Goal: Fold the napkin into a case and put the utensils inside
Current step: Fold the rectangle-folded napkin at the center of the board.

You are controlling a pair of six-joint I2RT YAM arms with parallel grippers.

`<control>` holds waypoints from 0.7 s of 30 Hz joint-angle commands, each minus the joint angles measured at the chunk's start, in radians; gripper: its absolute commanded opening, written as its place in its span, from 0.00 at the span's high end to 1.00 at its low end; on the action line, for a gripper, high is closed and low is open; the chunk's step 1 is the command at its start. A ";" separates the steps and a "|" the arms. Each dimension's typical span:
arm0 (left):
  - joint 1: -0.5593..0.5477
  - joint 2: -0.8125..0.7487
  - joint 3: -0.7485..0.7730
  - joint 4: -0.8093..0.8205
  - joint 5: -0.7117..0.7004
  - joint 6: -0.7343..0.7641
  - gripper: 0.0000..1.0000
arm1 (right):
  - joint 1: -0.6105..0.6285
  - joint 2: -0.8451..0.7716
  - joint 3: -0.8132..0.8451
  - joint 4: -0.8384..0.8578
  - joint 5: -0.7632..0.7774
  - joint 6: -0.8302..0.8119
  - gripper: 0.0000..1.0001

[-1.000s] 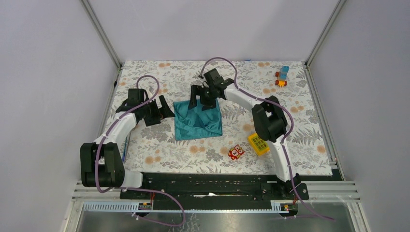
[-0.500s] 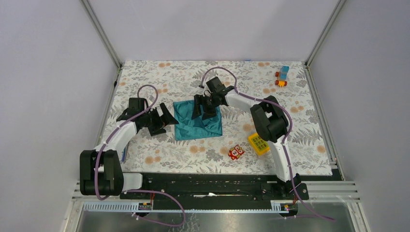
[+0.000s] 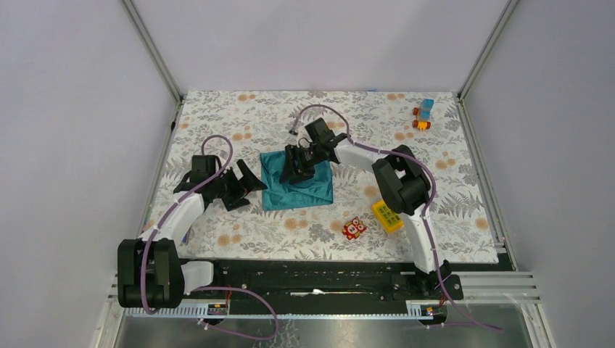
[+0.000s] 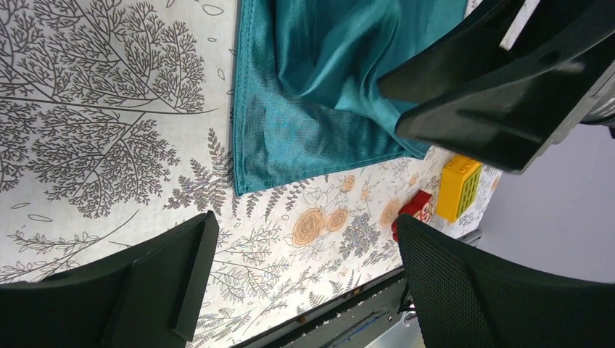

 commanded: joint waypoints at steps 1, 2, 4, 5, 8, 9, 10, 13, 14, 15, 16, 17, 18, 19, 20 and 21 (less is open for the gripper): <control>0.005 -0.065 0.004 0.043 -0.047 -0.033 0.01 | 0.050 -0.046 -0.027 0.032 -0.091 -0.004 0.39; 0.005 -0.072 0.006 0.043 -0.054 -0.037 0.01 | 0.059 -0.055 -0.046 0.040 -0.095 0.001 0.40; 0.005 -0.080 0.011 0.039 -0.069 -0.042 0.01 | 0.076 -0.072 -0.095 0.075 -0.124 0.021 0.40; 0.005 -0.078 0.014 0.038 -0.072 -0.042 0.01 | 0.084 -0.087 -0.117 0.092 -0.141 0.031 0.40; 0.005 -0.048 0.031 0.036 -0.064 -0.036 0.01 | 0.090 -0.139 -0.172 0.102 -0.134 0.031 0.40; 0.005 -0.030 0.042 0.030 -0.061 -0.030 0.01 | 0.089 -0.159 -0.183 0.102 -0.126 0.023 0.39; 0.005 -0.013 0.056 0.022 -0.062 -0.022 0.01 | 0.089 -0.180 -0.193 0.100 -0.117 0.018 0.38; 0.001 0.037 0.113 0.006 -0.085 0.017 0.01 | 0.083 -0.245 -0.215 0.080 -0.073 0.000 0.34; -0.004 0.057 0.138 -0.001 -0.104 0.030 0.02 | 0.078 -0.270 -0.224 0.065 -0.031 -0.007 0.34; -0.010 0.085 0.162 -0.005 -0.114 0.046 0.03 | 0.070 -0.296 -0.234 0.043 0.016 -0.010 0.33; -0.020 0.117 0.193 -0.016 -0.121 0.061 0.04 | 0.059 -0.324 -0.251 0.021 0.077 -0.012 0.32; -0.029 0.157 0.221 -0.033 -0.132 0.074 0.05 | 0.048 -0.350 -0.269 0.000 0.135 -0.010 0.32; -0.038 0.195 0.250 -0.053 -0.140 0.084 0.09 | 0.036 -0.376 -0.291 -0.023 0.182 -0.007 0.32; -0.048 0.223 0.265 -0.058 -0.148 0.090 0.13 | 0.027 -0.402 -0.328 -0.037 0.217 -0.004 0.32; -0.058 0.240 0.270 -0.056 -0.158 0.092 0.15 | 0.024 -0.427 -0.361 -0.039 0.233 0.000 0.33; -0.071 0.249 0.266 -0.051 -0.189 0.090 0.17 | 0.023 -0.446 -0.391 -0.040 0.237 0.000 0.33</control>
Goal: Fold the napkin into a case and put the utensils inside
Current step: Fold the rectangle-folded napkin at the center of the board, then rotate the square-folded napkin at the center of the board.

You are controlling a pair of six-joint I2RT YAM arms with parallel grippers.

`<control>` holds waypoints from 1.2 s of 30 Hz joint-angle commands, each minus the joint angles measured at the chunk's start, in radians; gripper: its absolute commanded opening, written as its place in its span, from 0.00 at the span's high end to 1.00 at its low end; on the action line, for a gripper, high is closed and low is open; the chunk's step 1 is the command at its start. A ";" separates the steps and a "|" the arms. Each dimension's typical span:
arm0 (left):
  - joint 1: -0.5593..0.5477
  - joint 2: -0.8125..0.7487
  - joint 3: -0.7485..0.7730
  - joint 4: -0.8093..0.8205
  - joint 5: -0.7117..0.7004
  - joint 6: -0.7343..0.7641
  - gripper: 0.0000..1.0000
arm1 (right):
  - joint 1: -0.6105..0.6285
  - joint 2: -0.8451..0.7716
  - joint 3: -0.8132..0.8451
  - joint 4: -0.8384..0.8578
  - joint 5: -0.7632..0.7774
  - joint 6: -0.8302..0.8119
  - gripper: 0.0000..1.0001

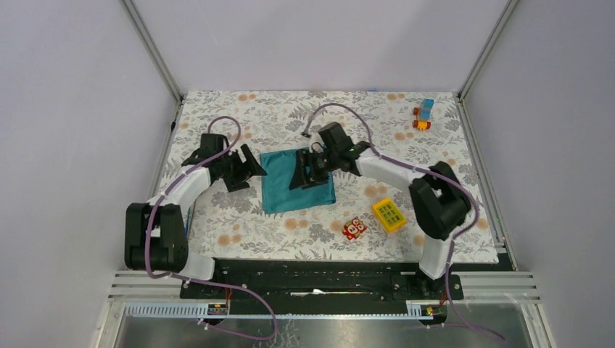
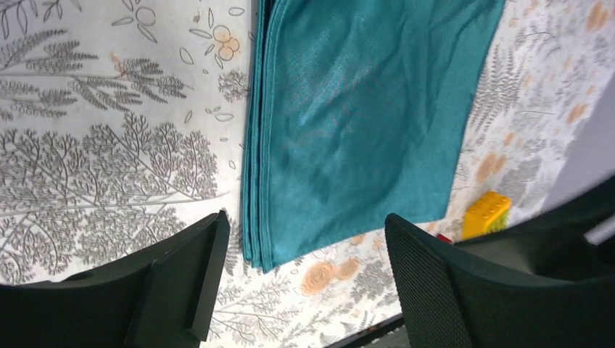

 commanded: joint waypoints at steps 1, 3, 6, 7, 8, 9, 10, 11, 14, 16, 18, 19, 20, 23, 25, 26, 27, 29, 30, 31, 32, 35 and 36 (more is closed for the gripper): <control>-0.051 0.059 0.041 -0.002 -0.102 0.047 0.19 | -0.032 -0.120 -0.126 -0.065 0.140 -0.004 0.35; -0.079 0.058 0.002 0.028 -0.151 0.027 0.21 | -0.031 -0.136 -0.180 -0.043 0.111 0.010 0.43; -0.113 0.043 -0.067 0.088 -0.178 -0.022 0.29 | -0.030 -0.160 -0.257 -0.007 0.105 0.036 0.60; -0.125 0.031 -0.087 0.102 -0.188 -0.039 0.32 | -0.030 -0.174 -0.284 0.008 0.120 0.040 0.64; -0.136 0.012 -0.105 0.114 -0.203 -0.050 0.32 | -0.030 -0.190 -0.313 0.018 0.141 0.041 0.66; -0.145 -0.009 -0.119 0.124 -0.219 -0.058 0.32 | -0.030 -0.199 -0.335 0.023 0.168 0.040 0.67; -0.150 -0.030 -0.133 0.130 -0.229 -0.064 0.32 | -0.030 -0.202 -0.352 0.021 0.205 0.037 0.70; -0.150 -0.047 -0.143 0.132 -0.234 -0.067 0.32 | -0.031 -0.203 -0.367 0.018 0.245 0.034 0.75; -0.150 -0.080 -0.139 0.115 -0.238 -0.064 0.32 | -0.031 -0.203 -0.410 0.040 0.359 0.057 0.88; -0.151 -0.092 -0.125 0.101 -0.236 -0.065 0.32 | -0.041 -0.186 -0.432 0.066 0.419 0.078 0.93; -0.151 -0.105 -0.110 0.091 -0.230 -0.071 0.32 | -0.061 -0.160 -0.444 0.098 0.452 0.103 0.96; -0.151 -0.111 -0.102 0.090 -0.225 -0.077 0.32 | -0.077 -0.147 -0.449 0.118 0.458 0.114 0.97; -0.151 -0.117 -0.093 0.088 -0.220 -0.081 0.31 | -0.092 -0.132 -0.452 0.137 0.464 0.122 0.97; -0.147 -0.124 -0.049 0.076 -0.211 -0.086 0.30 | -0.139 -0.090 -0.436 0.171 0.471 0.123 0.97; -0.141 -0.123 -0.021 0.066 -0.203 -0.085 0.29 | -0.168 -0.054 -0.395 0.170 0.467 0.102 0.97; -0.135 -0.119 -0.002 0.067 -0.200 -0.085 0.28 | -0.186 -0.034 -0.366 0.171 0.471 0.090 0.97; -0.128 -0.105 0.015 0.067 -0.189 -0.084 0.27 | -0.206 -0.010 -0.333 0.162 0.472 0.077 0.97; -0.105 -0.064 0.061 0.070 -0.144 -0.083 0.24 | -0.253 0.033 -0.258 0.109 0.476 0.046 0.96; -0.091 -0.032 0.092 0.072 -0.116 -0.081 0.21 | -0.275 0.053 -0.219 0.086 0.481 0.026 0.96; -0.082 0.000 0.125 0.075 -0.094 -0.075 0.20 | -0.302 0.071 -0.174 0.060 0.484 0.005 0.94; -0.075 0.039 0.160 0.073 -0.083 -0.065 0.18 | -0.319 0.093 -0.129 0.037 0.487 -0.021 0.93; -0.058 0.186 0.296 0.045 -0.106 -0.018 0.11 | -0.342 0.164 0.013 -0.046 0.466 -0.107 0.85; -0.052 0.237 0.351 0.026 -0.125 0.001 0.11 | -0.342 0.174 0.058 -0.082 0.456 -0.132 0.84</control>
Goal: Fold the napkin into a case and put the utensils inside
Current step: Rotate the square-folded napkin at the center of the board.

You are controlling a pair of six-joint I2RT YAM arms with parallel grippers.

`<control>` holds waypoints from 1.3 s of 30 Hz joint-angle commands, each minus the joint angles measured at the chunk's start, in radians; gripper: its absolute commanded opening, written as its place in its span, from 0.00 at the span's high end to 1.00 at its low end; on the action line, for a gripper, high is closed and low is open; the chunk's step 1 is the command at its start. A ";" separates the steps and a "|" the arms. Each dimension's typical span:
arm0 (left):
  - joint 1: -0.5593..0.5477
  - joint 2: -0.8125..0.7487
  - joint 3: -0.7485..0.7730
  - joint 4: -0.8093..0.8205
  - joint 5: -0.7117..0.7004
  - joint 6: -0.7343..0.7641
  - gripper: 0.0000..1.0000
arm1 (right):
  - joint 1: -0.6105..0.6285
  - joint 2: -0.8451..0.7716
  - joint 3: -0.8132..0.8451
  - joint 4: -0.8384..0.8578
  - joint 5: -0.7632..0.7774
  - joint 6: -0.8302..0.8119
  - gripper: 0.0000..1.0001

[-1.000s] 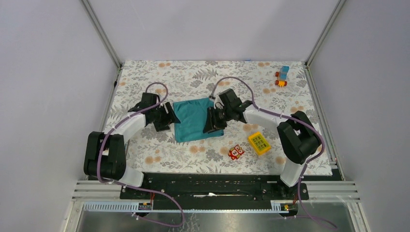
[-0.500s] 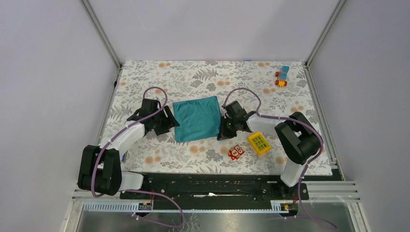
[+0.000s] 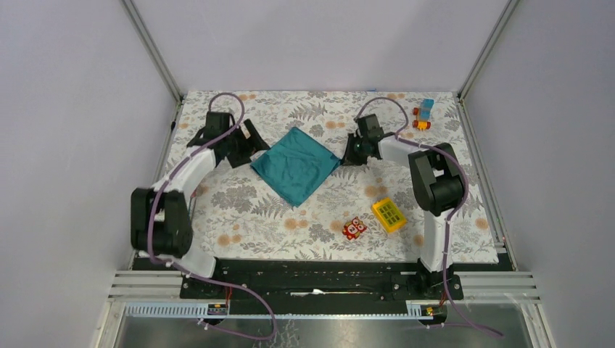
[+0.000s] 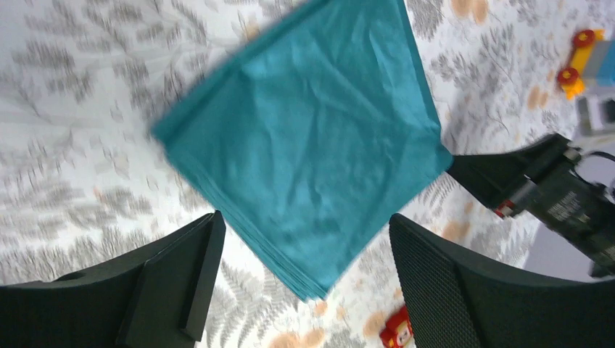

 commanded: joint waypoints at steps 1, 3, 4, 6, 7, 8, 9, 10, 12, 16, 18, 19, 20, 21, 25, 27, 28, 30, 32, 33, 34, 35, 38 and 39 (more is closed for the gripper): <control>0.023 0.201 0.202 -0.027 -0.014 0.084 0.10 | -0.024 0.062 0.167 -0.179 0.027 -0.154 0.80; 0.032 0.328 0.318 -0.067 -0.012 0.124 0.08 | -0.021 0.019 0.153 -0.168 -0.034 -0.143 0.72; 0.039 0.395 0.384 -0.107 0.000 0.138 0.07 | -0.021 -0.011 0.127 -0.147 -0.065 -0.136 0.68; 0.037 0.489 0.481 -0.137 0.048 0.180 0.04 | -0.019 -0.069 0.065 -0.123 -0.109 -0.123 0.61; 0.037 0.524 0.511 -0.132 0.065 0.191 0.02 | -0.019 -0.096 0.034 -0.113 -0.135 -0.115 0.60; 0.037 0.552 0.536 -0.136 0.054 0.201 0.01 | -0.018 -0.117 0.002 -0.100 -0.156 -0.107 0.59; 0.038 0.579 0.563 -0.146 0.041 0.207 0.01 | -0.016 -0.141 -0.027 -0.089 -0.176 -0.100 0.59; 0.039 0.602 0.590 -0.153 0.038 0.214 0.01 | -0.014 -0.160 -0.066 -0.076 -0.189 -0.096 0.58; 0.039 0.640 0.601 -0.149 0.073 0.216 0.01 | -0.008 -0.197 -0.113 -0.064 -0.193 -0.091 0.58; 0.036 0.625 0.508 -0.115 0.121 0.186 0.02 | 0.005 -0.249 -0.175 -0.054 -0.209 -0.089 0.58; 0.036 0.594 0.412 -0.083 0.119 0.155 0.02 | 0.010 -0.270 -0.196 -0.044 -0.221 -0.084 0.57; 0.036 0.574 0.361 -0.054 0.138 0.135 0.03 | 0.012 -0.282 -0.205 -0.037 -0.230 -0.080 0.57; 0.036 0.555 0.302 -0.026 0.160 0.117 0.03 | 0.014 -0.289 -0.212 -0.032 -0.239 -0.076 0.58; 0.034 0.526 0.249 0.001 0.173 0.093 0.04 | 0.017 -0.295 -0.218 -0.030 -0.241 -0.074 0.57; 0.006 0.345 -0.023 0.144 0.211 0.000 0.05 | 0.019 -0.302 -0.232 -0.028 -0.247 -0.073 0.57; -0.002 0.237 -0.131 0.177 0.216 -0.034 0.05 | 0.019 -0.303 -0.239 -0.030 -0.254 -0.076 0.57; -0.004 0.186 -0.192 0.185 0.216 -0.045 0.05 | 0.019 -0.304 -0.245 -0.030 -0.255 -0.077 0.57; -0.004 0.062 -0.247 0.167 0.202 -0.042 0.04 | 0.019 -0.303 -0.253 -0.030 -0.260 -0.076 0.57; -0.003 -0.014 -0.258 0.099 0.163 -0.010 0.02 | 0.020 -0.303 -0.260 -0.029 -0.265 -0.076 0.57; -0.004 -0.040 -0.257 0.063 0.150 0.004 0.01 | 0.023 -0.301 -0.262 -0.030 -0.265 -0.077 0.56; -0.004 -0.062 -0.254 0.013 0.137 0.020 0.01 | 0.025 -0.298 -0.262 -0.030 -0.269 -0.077 0.56; -0.002 -0.081 -0.252 -0.020 0.117 0.032 0.01 | 0.029 -0.294 -0.261 -0.030 -0.274 -0.077 0.55; -0.004 -0.122 -0.279 -0.043 0.114 0.032 0.05 | 0.035 -0.280 -0.261 -0.024 -0.288 -0.064 0.52; -0.004 -0.132 -0.295 -0.032 0.139 0.026 0.08 | 0.035 -0.276 -0.262 -0.016 -0.295 -0.055 0.49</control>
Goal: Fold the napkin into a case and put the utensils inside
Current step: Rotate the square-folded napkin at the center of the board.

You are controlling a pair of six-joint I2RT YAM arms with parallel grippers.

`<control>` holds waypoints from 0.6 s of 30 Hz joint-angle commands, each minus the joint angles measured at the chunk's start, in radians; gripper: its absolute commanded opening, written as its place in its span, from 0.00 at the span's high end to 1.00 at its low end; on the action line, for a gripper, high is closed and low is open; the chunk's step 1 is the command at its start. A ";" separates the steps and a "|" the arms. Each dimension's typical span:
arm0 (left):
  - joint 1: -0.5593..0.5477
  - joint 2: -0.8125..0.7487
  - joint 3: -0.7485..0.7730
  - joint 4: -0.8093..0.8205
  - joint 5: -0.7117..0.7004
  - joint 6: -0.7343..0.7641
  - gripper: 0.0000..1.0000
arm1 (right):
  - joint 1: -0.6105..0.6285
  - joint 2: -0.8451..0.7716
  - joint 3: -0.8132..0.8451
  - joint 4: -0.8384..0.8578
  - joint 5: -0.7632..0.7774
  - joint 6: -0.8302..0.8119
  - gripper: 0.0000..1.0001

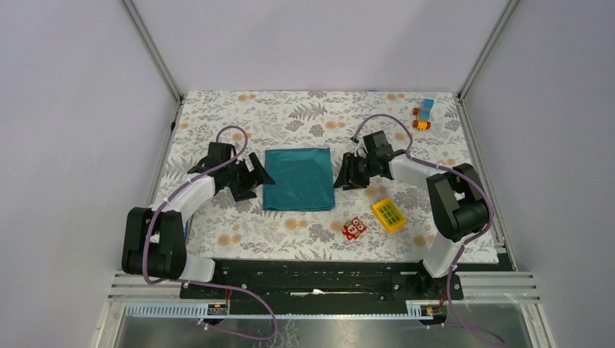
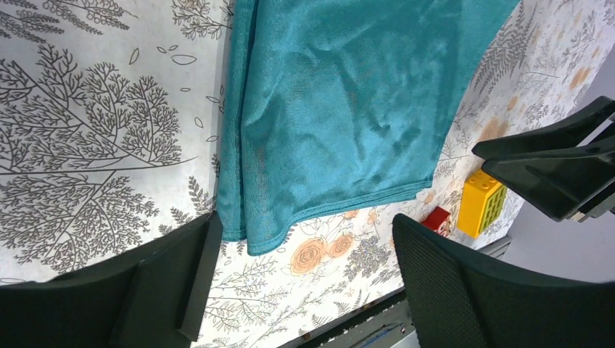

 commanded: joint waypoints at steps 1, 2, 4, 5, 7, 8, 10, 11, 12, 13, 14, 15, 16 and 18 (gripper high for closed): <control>0.002 -0.061 -0.043 -0.022 0.009 0.015 0.15 | 0.018 -0.010 -0.004 0.032 -0.050 0.036 0.46; 0.001 -0.064 -0.055 -0.016 0.018 0.013 0.23 | 0.018 -0.006 -0.008 0.041 -0.057 0.048 0.43; -0.001 -0.059 -0.071 -0.007 0.031 0.013 0.36 | 0.018 0.003 -0.016 0.060 -0.062 0.078 0.39; -0.004 -0.054 -0.079 -0.001 0.038 0.012 0.40 | 0.016 0.010 -0.021 0.066 -0.061 0.093 0.37; -0.012 -0.048 -0.091 0.014 0.043 0.011 0.46 | 0.012 0.025 -0.034 0.085 -0.067 0.118 0.37; -0.015 -0.044 -0.096 0.016 0.044 0.014 0.49 | 0.011 0.030 -0.039 0.095 -0.074 0.127 0.36; -0.018 -0.044 -0.106 0.020 0.032 0.016 0.53 | 0.011 0.038 -0.049 0.111 -0.084 0.135 0.37; -0.018 -0.045 -0.113 0.024 0.022 0.016 0.54 | 0.010 0.038 -0.053 0.118 -0.086 0.140 0.36; -0.018 -0.051 -0.118 0.031 0.016 0.016 0.55 | 0.011 0.038 -0.056 0.122 -0.087 0.141 0.36; -0.018 -0.051 -0.126 0.040 0.015 0.015 0.55 | 0.011 0.039 -0.057 0.124 -0.088 0.141 0.36; -0.018 -0.047 -0.129 0.046 0.018 0.013 0.56 | 0.011 0.041 -0.057 0.126 -0.089 0.141 0.36; -0.018 -0.042 -0.131 0.059 0.029 0.011 0.57 | 0.011 0.043 -0.057 0.126 -0.092 0.140 0.36; -0.017 -0.034 -0.131 0.062 0.035 0.010 0.59 | 0.011 0.043 -0.056 0.125 -0.092 0.140 0.37; -0.018 -0.021 -0.132 0.070 0.034 0.008 0.60 | 0.010 0.046 -0.057 0.126 -0.090 0.139 0.37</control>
